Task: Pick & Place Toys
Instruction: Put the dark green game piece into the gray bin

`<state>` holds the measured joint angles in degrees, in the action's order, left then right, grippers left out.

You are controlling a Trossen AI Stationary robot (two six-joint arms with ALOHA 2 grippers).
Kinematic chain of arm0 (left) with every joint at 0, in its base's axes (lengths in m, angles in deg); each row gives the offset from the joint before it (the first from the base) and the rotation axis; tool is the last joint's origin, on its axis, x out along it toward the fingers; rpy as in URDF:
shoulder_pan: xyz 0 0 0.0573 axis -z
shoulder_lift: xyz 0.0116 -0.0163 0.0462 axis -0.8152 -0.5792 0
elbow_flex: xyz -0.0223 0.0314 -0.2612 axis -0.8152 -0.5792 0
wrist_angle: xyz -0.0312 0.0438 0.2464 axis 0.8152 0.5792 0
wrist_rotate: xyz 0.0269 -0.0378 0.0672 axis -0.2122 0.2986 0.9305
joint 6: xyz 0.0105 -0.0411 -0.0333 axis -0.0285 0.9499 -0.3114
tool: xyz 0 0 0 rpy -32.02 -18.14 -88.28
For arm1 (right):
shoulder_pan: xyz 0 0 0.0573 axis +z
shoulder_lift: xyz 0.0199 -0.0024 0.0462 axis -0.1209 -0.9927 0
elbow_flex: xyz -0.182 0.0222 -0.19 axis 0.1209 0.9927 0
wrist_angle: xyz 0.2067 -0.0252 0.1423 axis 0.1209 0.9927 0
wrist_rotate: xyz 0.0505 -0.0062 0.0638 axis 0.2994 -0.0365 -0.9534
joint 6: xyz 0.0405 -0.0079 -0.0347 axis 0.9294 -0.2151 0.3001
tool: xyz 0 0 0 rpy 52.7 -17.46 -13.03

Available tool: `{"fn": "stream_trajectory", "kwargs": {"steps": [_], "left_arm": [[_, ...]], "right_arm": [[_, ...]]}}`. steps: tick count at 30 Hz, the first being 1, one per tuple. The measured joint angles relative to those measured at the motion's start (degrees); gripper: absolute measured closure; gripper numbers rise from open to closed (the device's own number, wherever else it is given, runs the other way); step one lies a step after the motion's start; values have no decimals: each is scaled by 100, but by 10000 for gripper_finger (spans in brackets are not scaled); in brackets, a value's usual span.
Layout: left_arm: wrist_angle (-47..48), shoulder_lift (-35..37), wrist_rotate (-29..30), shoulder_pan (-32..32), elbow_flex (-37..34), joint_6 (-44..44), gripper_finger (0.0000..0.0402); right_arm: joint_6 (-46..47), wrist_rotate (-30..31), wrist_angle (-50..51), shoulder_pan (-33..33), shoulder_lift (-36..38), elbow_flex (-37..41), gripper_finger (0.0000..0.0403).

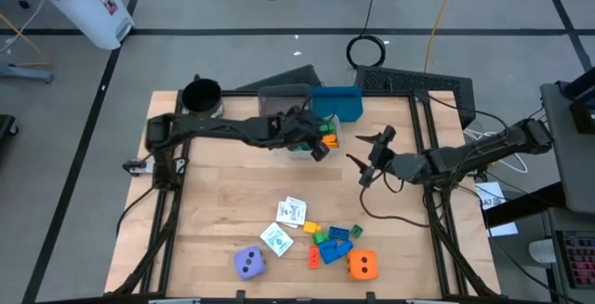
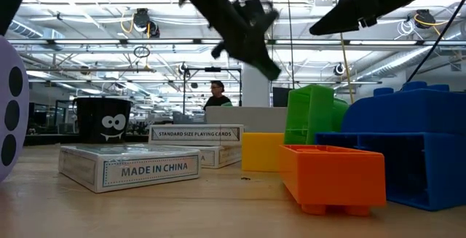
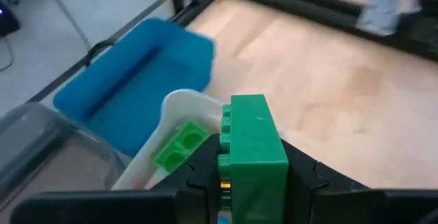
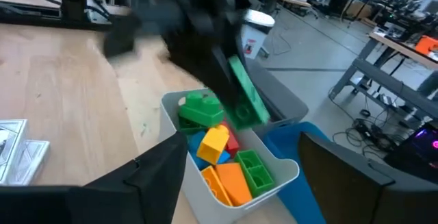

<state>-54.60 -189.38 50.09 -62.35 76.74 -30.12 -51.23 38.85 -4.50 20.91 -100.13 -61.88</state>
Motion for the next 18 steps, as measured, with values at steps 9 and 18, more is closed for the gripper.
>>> {"fn": "stream_trajectory", "kwargs": {"steps": [9,18], "left_arm": [[-53,-712,-16,-212,-9,299,297],[-43,-609,52,-203,0,-142,179]], "right_arm": [[-119,7,-45,-6,14,108,138],[-136,12,-43,-6,13,109,139]]}}
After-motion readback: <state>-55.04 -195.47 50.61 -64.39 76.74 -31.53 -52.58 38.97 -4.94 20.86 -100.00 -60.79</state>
